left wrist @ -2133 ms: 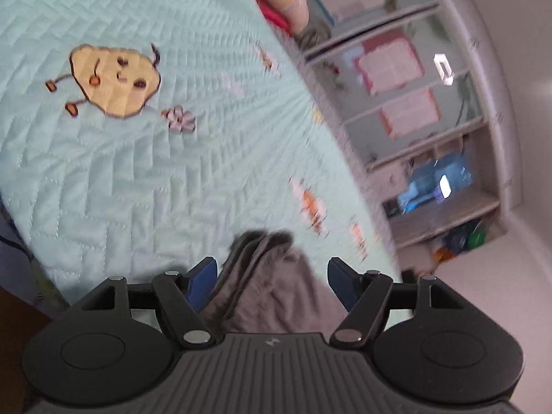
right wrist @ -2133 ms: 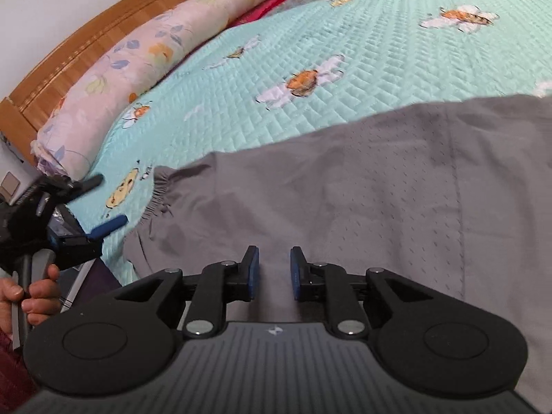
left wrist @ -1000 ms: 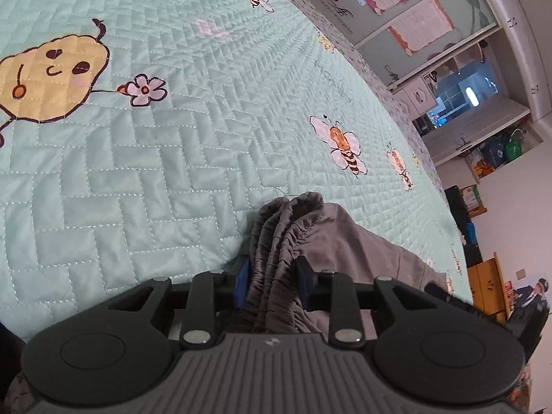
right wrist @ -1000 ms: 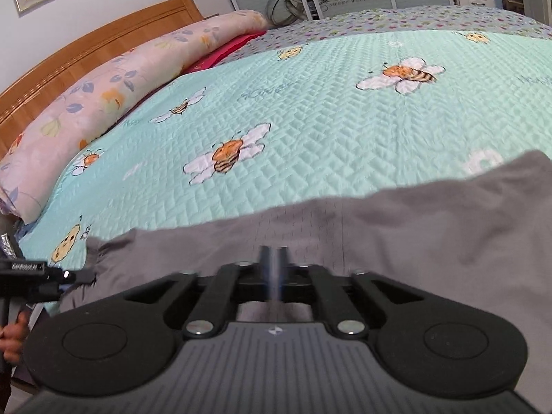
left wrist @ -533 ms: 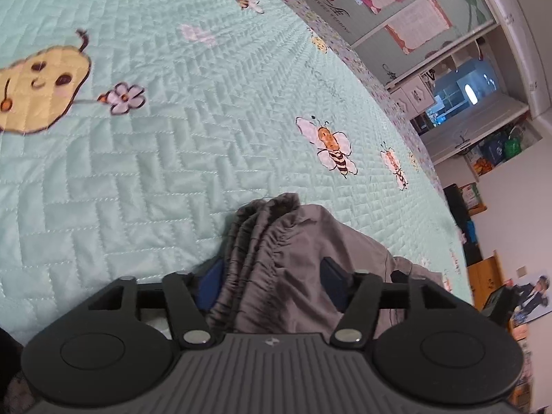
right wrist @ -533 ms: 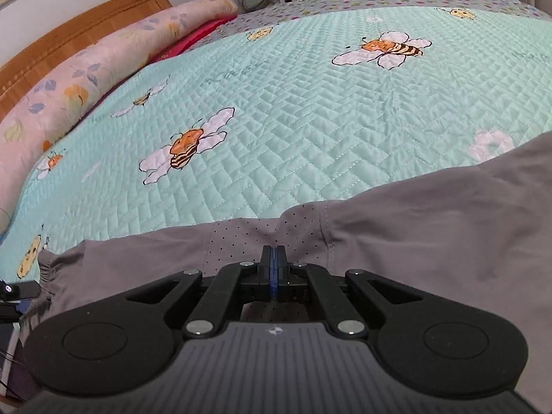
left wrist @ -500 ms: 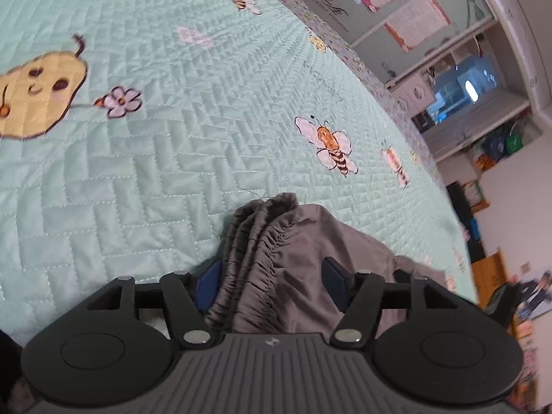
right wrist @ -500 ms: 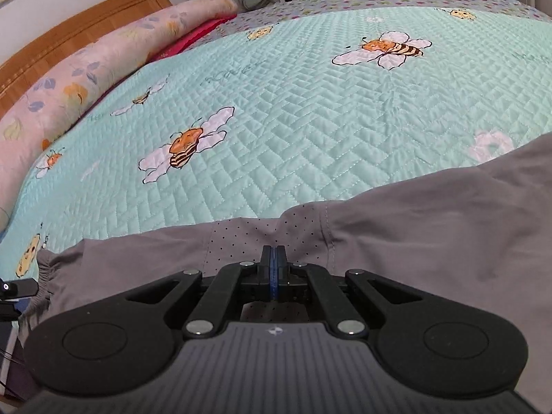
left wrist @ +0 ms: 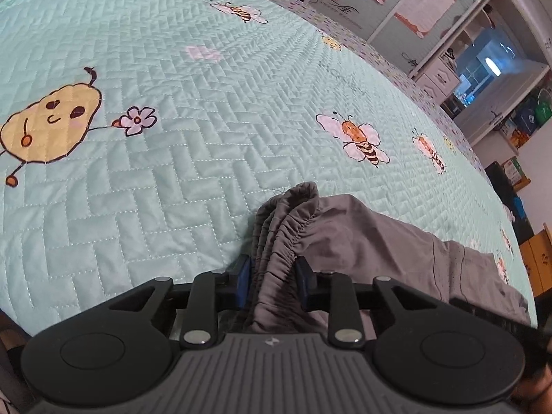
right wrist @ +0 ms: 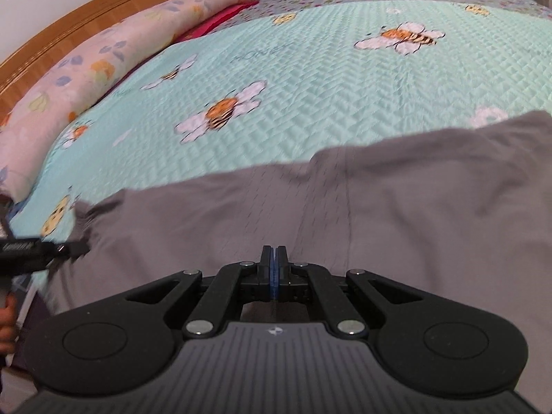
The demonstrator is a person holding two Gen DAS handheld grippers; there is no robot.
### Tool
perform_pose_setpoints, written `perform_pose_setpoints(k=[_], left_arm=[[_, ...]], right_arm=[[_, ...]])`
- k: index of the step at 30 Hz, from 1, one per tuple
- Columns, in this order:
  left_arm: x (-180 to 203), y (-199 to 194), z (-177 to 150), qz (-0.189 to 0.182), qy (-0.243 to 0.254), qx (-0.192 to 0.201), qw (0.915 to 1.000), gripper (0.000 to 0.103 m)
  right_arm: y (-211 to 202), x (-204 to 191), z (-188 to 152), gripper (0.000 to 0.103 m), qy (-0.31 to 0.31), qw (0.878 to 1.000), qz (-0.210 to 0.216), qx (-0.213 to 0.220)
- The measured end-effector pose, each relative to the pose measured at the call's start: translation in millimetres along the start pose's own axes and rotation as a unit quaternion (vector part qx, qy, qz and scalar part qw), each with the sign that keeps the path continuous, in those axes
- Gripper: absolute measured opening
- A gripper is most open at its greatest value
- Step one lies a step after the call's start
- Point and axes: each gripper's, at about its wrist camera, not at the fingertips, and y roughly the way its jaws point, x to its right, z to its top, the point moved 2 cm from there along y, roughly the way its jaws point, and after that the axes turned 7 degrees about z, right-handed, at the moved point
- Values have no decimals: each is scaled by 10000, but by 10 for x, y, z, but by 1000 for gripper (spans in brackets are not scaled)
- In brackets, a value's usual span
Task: Fold clothes
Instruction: 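Lift the waistband with the left gripper while the right gripper releases the fabric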
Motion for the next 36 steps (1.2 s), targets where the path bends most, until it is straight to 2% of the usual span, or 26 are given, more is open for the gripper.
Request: perform_pose_setpoints(k=[9, 17, 22, 27, 29, 36], left_arm=[[-48, -13, 7, -88, -206, -29, 9997, 28], [-88, -25, -2, -139, -390, -19, 9991, 26], [-133, -27, -3, -208, -530, -16, 9984, 25], [-141, -50, -15, -232, -525, 24, 9983, 22], [-155, -52, -17, -289, -597, 16, 9978, 21], [-225, -110, -21, -561, -1149, -10, 9918, 16]], right_arm=[[-305, -217, -406, 0, -299, 9993, 130, -199], [-649, -344, -501, 2, -594, 9981, 177, 59], [-504, -216, -696, 0, -566, 9976, 147, -370], [-640, -281, -654, 3, -670, 9970, 322, -223], [-566, -253, -710, 3, -697, 9962, 306, -428], [-611, -148, -724, 1, -330, 9977, 466, -369]])
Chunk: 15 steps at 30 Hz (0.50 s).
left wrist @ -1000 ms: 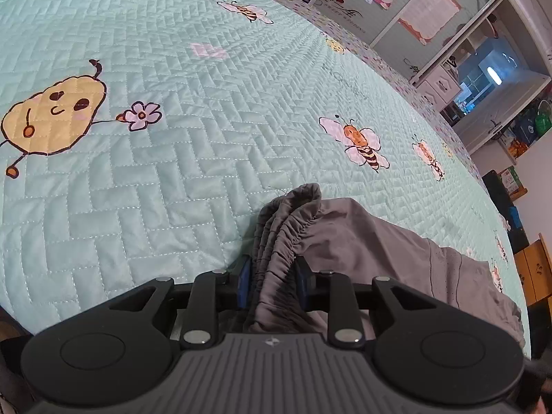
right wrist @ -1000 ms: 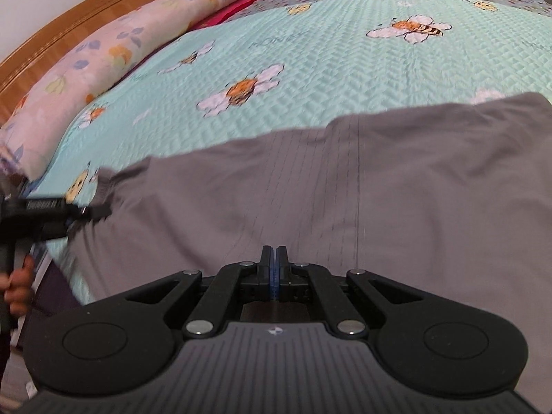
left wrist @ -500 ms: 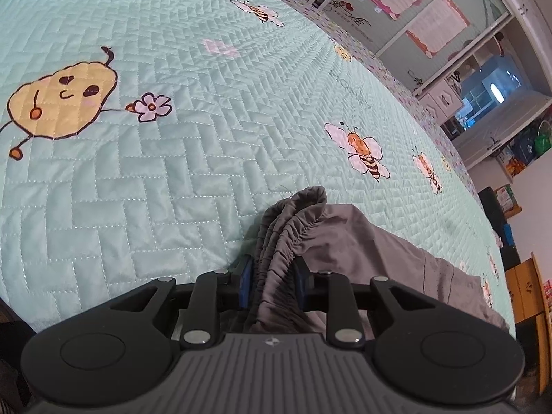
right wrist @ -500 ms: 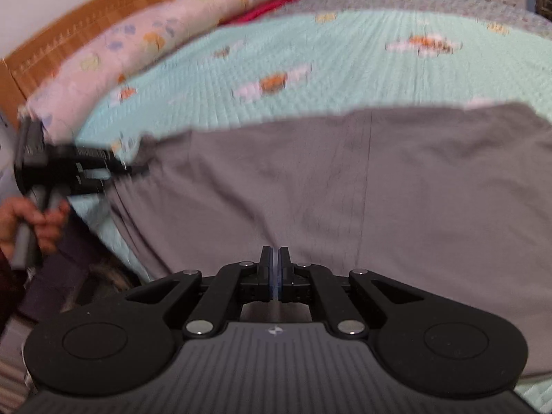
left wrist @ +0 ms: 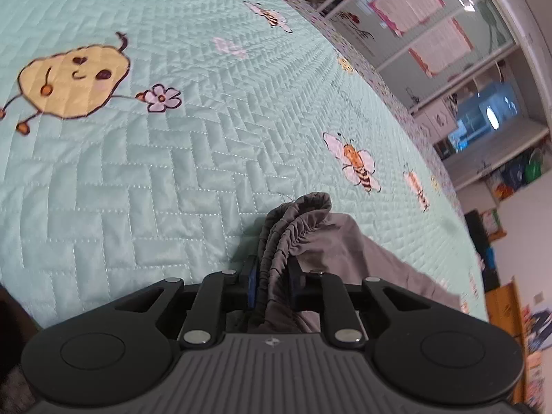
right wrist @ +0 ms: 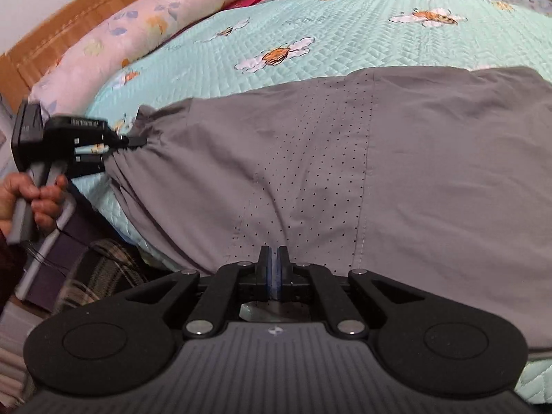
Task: Fold clothes
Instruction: 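Lift the waistband with the left gripper while the right gripper releases the fabric, then lay the waistband on the trousers and open the left gripper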
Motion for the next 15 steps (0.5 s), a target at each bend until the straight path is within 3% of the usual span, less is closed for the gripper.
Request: perform_pose_setpoints(k=[6, 7, 15], left_arm=[[415, -296, -2, -241, 236, 218, 9992, 14], [552, -355, -11, -311, 363, 252, 9985, 14], [2023, -593, -285, -893, 1373, 209, 9863, 14]], right_arm=[[-127, 27, -2, 10, 111, 9993, 154, 320], [-158, 40, -4, 14, 110, 9991, 164, 375], [-445, 435, -62, 14, 711, 9929, 323, 897]])
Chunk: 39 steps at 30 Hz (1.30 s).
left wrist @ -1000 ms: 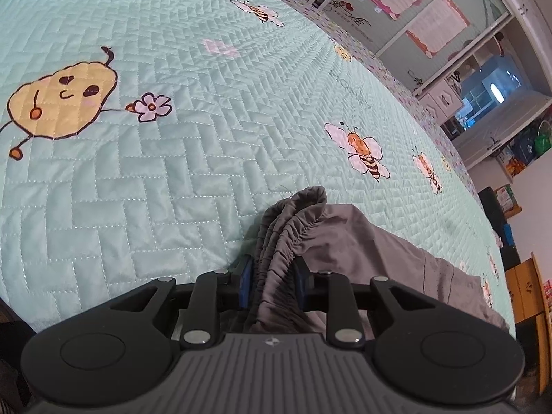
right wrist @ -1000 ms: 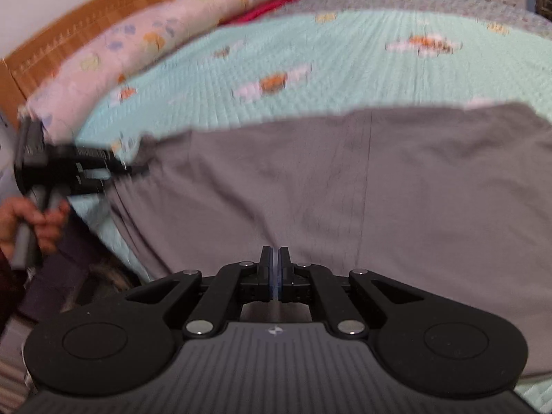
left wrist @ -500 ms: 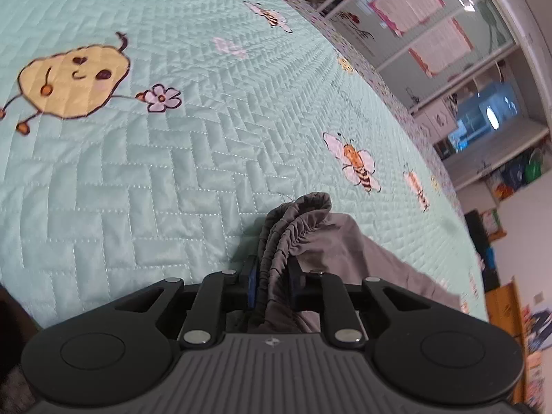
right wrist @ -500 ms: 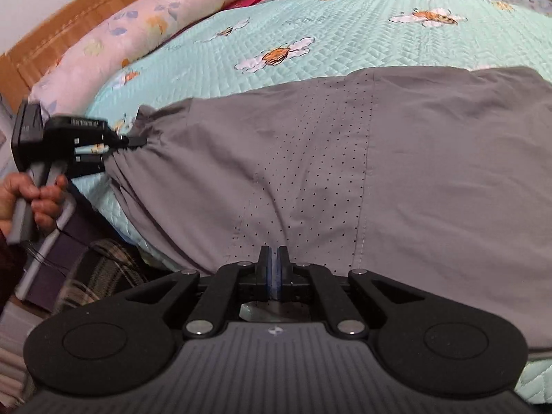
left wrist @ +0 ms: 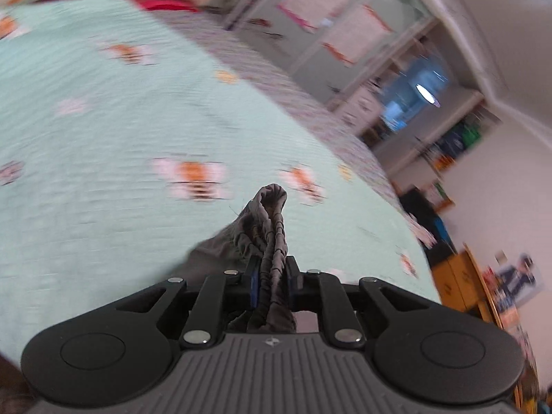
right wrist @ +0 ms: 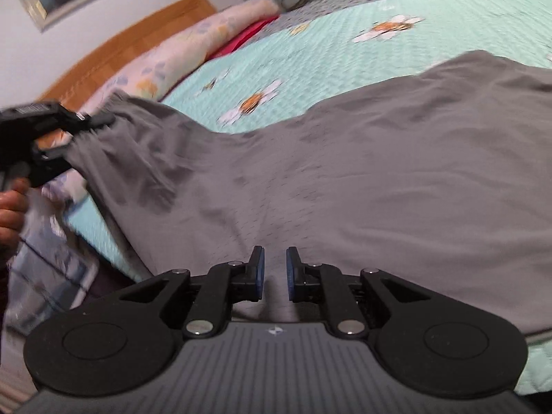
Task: Fold clothes
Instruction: 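Lay the waistband on the trousers and open the left gripper, then grasp the gathered waistband with the right gripper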
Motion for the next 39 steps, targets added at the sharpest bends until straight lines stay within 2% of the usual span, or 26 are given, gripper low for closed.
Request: perform_pose_setpoints(k=[4, 8, 11, 13, 14, 16, 18, 21, 24, 27, 29, 32, 35, 39], left_arm=[[773, 341, -119, -152, 512, -327, 9980, 14], [1354, 932, -404, -63, 1182, -799, 9898, 14], [1636, 1471, -773, 96, 1696, -1376, 9758, 18], [1660, 1829, -1034, 78, 1883, -1981, 9619, 27], [1666, 1987, -1173, 8, 1947, -2315, 9531, 28], [1600, 2110, -1327, 14, 1830, -2606, 9480, 34], [1536, 2067, -1354, -166, 1644, -2548, 9528, 42], [1402, 1816, -1260, -371, 1346, -2112, 9674, 51], [1313, 1549, -1223, -107, 1710, -1624, 9717, 55], [1204, 1391, -1307, 133, 2268, -1401, 9637, 55], [1150, 1334, -1397, 167, 2526, -1341, 9581, 55], [1093, 1265, -1523, 79, 2681, -1260, 9551, 55], [1076, 1293, -1632, 55, 2730, -1217, 9543, 55], [996, 1208, -1715, -85, 2668, -1204, 9562, 55]], right_arm=[[-254, 277, 2, 14, 317, 9988, -9, 371], [-544, 583, -27, 14, 642, 9951, -34, 745], [-727, 845, -51, 16, 968, 9904, -51, 990], [-808, 1004, -71, 17, 1208, 9865, 8, 1102], [-840, 1070, -83, 17, 1298, 9849, 39, 1147], [-878, 1169, -112, 19, 1458, 9821, 102, 1188], [-900, 1247, -145, 19, 1600, 9792, 211, 1229], [-929, 1319, -180, 20, 1809, 9744, 377, 1280], [-951, 1369, -201, 28, 2081, 9672, 574, 1340], [-1002, 1397, -221, 37, 2333, 9591, 688, 1446], [-1071, 1375, -221, 38, 2308, 9594, 513, 1540], [-1187, 1224, -154, 39, 1811, 9676, 44, 1756], [-1187, 1005, -3, 39, 1122, 9769, -204, 1809], [-1011, 844, 219, 40, 461, 9872, -290, 1501]])
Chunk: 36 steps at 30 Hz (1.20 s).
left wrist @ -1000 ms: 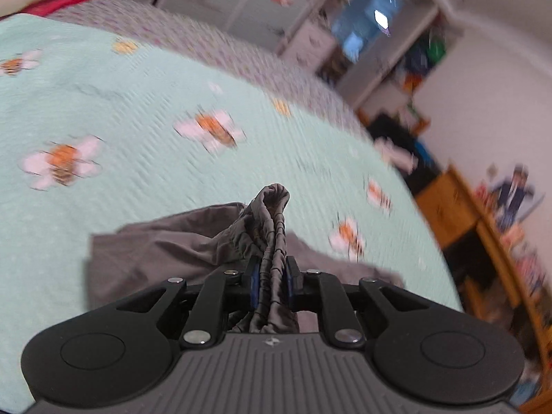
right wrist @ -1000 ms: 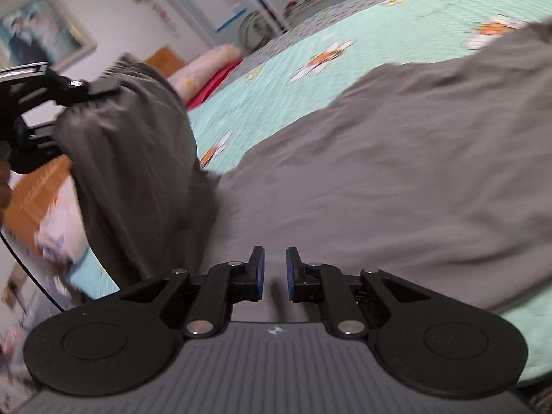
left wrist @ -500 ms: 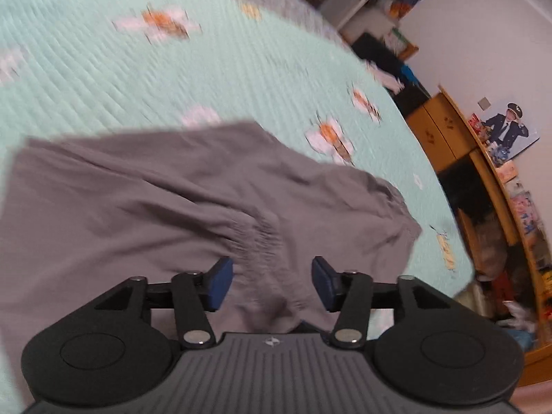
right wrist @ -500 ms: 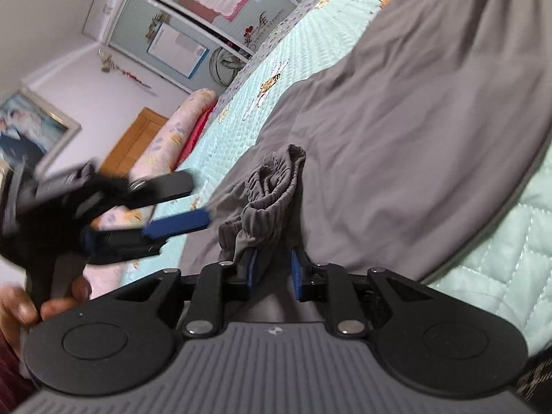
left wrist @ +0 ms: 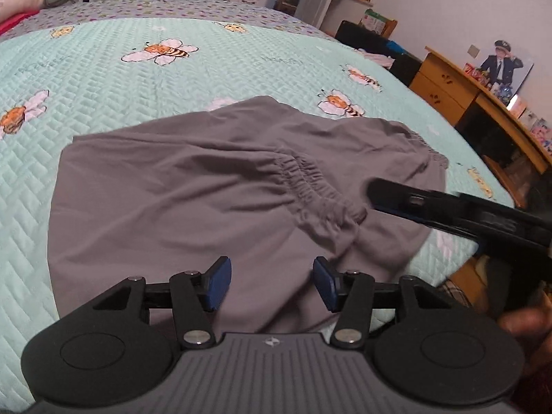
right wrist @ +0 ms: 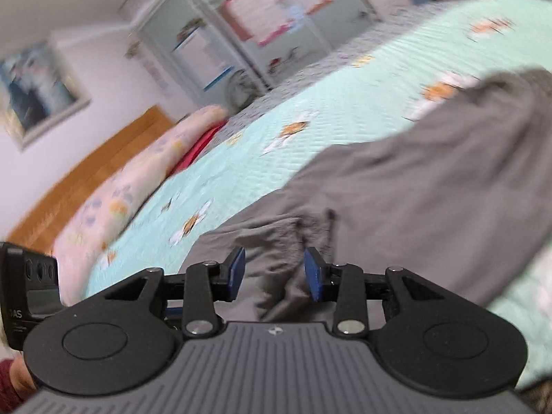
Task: Fold clothes
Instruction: 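Grasp the gathered waistband with the right gripper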
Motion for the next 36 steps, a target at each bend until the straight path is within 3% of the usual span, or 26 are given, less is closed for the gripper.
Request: perform_pose_setpoints(k=[5, 8, 9, 10, 11, 17, 20, 25, 32, 36], left_arm=[[-160, -164, -167, 3, -175, 57, 9998, 55], [-300, -249, -244, 41, -373, 93, 9993, 55], [-346, -280, -266, 49, -454, 106, 9989, 55], [-397, -307, -287, 43, -550, 131, 9984, 56], [-449, -333, -307, 35, -649, 159, 9978, 56], [-721, -463, -392, 36, -1077, 276, 9938, 57], [-782, -479, -413, 16, -1197, 286, 9924, 57], [-838, -483, -424, 16, -1312, 277, 9910, 57], [-888, -485, -433, 25, -1401, 290, 9897, 57], [-903, -477, -435, 70, -1399, 272, 9898, 57]], right_arm=[[351, -3, 7, 40, 10, 9969, -394, -688], [439, -26, -22, 39, 47, 9960, -269, -849], [453, -40, -36, 36, 29, 9960, -237, -859], [458, -52, -44, 18, -32, 9961, -277, -840], [468, -68, -46, 10, -114, 9960, -331, -821], [161, -225, -36, 10, -570, 9965, -613, -87], [273, 14, -116, 11, -155, 9954, -813, -490], [285, 13, -142, 15, -249, 9959, -736, -455], [203, -15, -8, 12, -164, 9971, -711, -212], [281, 114, -94, 13, 2, 9955, -804, -511]])
